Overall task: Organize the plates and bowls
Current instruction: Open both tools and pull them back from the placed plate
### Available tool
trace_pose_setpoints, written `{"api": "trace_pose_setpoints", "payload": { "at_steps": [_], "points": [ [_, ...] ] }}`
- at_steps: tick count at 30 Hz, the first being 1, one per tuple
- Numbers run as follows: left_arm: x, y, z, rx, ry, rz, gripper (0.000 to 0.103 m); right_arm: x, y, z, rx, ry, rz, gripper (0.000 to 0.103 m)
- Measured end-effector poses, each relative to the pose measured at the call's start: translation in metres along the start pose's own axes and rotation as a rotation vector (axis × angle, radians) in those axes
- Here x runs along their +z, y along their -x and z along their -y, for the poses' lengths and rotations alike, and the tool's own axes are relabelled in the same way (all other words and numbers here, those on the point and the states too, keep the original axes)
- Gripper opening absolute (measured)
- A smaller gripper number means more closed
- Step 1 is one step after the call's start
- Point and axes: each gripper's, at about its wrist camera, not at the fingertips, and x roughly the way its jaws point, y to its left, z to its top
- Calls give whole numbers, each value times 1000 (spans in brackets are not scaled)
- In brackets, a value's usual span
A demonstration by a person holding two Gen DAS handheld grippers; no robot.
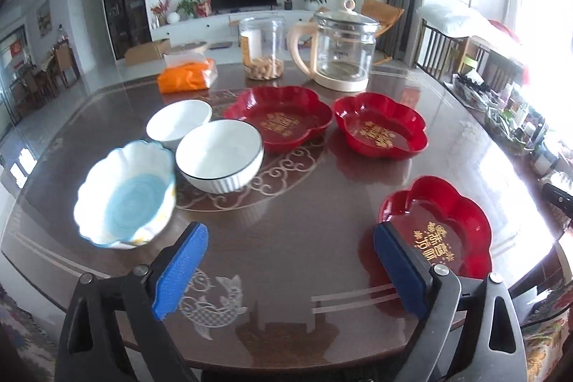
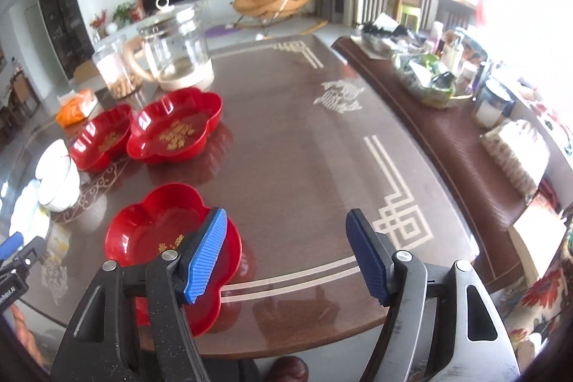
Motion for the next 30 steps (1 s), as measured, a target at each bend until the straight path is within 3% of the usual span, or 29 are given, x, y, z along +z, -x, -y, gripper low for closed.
{"api": "trace_pose_setpoints", "payload": {
  "at_steps": [5, 14, 18, 23, 26, 30],
  "points": [
    [-17, 31, -36, 94, -5, 73, 94, -14, 17, 4, -40, -19, 25, 73],
    [-45, 69, -97, 180, 36, 92, 94, -21, 62, -9, -75, 38, 50, 73],
    [-43, 99, -118, 227, 48, 137, 94, -30, 112, -20, 19, 121, 237, 73],
    [-33, 150, -149, 192, 160, 231, 94, -36, 188, -19, 114, 178, 599, 73],
    [-32, 178, -160, 199, 214, 308, 101, -30, 201, -19, 148, 220, 607, 77],
    [-35, 196, -165, 190, 247, 367, 102, -35, 203, -10, 131, 219, 583, 77]
  ]
}}
